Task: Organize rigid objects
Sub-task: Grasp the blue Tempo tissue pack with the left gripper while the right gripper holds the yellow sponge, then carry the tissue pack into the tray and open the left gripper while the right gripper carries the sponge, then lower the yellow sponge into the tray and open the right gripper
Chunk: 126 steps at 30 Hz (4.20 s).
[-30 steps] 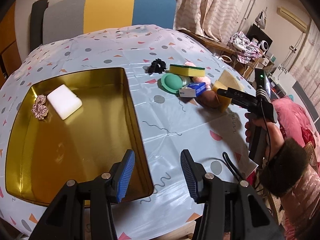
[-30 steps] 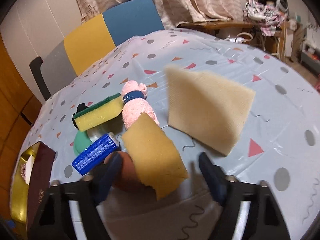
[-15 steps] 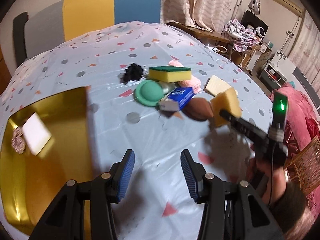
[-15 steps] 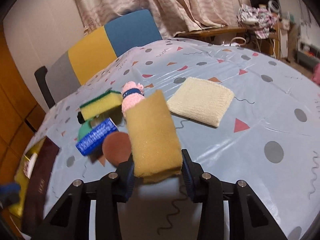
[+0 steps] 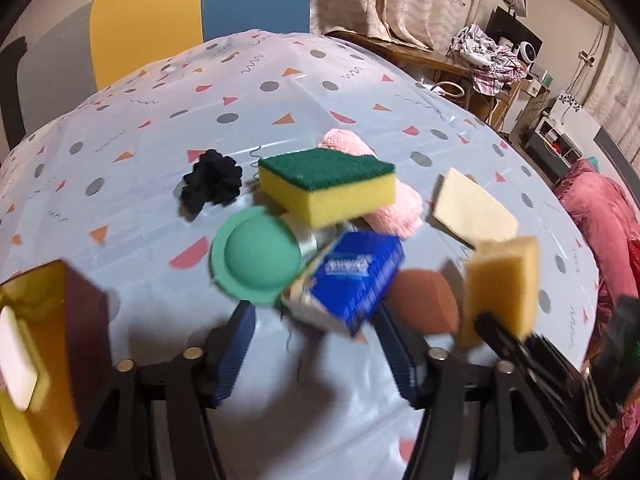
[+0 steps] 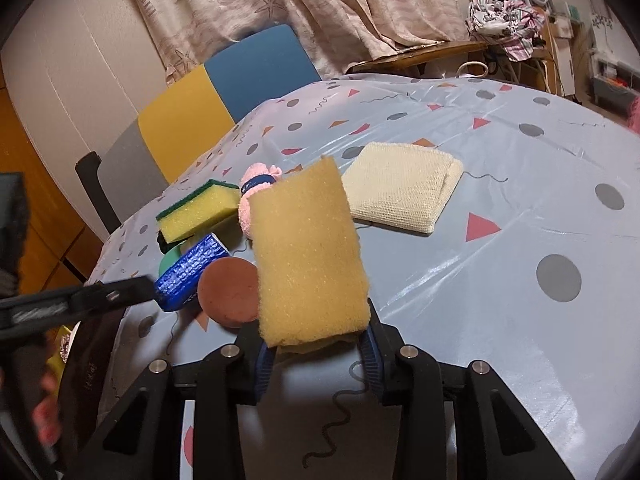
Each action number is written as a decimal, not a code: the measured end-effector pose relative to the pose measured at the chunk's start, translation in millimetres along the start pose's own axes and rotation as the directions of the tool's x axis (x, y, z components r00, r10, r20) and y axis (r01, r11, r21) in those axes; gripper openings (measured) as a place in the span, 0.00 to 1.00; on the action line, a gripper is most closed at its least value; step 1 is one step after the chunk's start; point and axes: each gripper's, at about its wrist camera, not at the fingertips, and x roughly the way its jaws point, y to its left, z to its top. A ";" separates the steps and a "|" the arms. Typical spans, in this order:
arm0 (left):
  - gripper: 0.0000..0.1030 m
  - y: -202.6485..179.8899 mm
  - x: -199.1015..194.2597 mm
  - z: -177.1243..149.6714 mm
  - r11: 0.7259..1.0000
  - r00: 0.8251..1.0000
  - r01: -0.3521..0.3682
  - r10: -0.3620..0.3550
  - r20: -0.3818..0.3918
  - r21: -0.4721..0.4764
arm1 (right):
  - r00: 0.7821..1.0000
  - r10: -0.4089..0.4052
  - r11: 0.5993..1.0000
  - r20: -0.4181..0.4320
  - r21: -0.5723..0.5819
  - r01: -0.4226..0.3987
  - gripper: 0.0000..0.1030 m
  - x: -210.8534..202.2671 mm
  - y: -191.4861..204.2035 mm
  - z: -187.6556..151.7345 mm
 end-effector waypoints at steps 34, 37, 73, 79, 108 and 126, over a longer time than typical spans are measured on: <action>0.52 10.1 -6.0 -53.0 0.998 0.999 0.035 -0.034 0.034 -0.046 | 1.000 0.000 1.000 0.010 0.001 0.000 0.38 1.2 -0.2 -2.2; 0.51 11.3 -12.6 -58.2 0.998 0.999 0.026 -0.024 0.039 -0.065 | 1.000 -0.002 1.000 0.010 -0.001 0.002 0.38 1.3 0.0 -2.6; 0.50 224.4 -167.5 -165.5 0.867 0.946 -0.104 0.238 0.221 -0.487 | 0.993 -0.122 0.988 -0.011 -0.095 0.120 0.37 -1.8 18.6 -2.8; 0.51 262.1 -162.1 -181.6 0.825 0.933 -0.197 0.323 0.157 -0.529 | 0.992 -0.124 0.989 0.004 -0.082 0.124 0.37 -22.5 24.4 1.8; 0.53 268.6 -205.7 -221.5 0.819 0.947 -0.063 0.230 0.226 -0.571 | 0.950 0.169 0.819 -0.262 -0.499 -0.284 0.37 -16.4 298.0 -37.2; 0.53 264.1 -214.9 -244.3 0.830 0.955 -0.031 0.189 0.229 -0.557 | 0.926 -0.047 0.705 -0.375 -0.669 -0.235 0.38 90.0 373.2 -59.6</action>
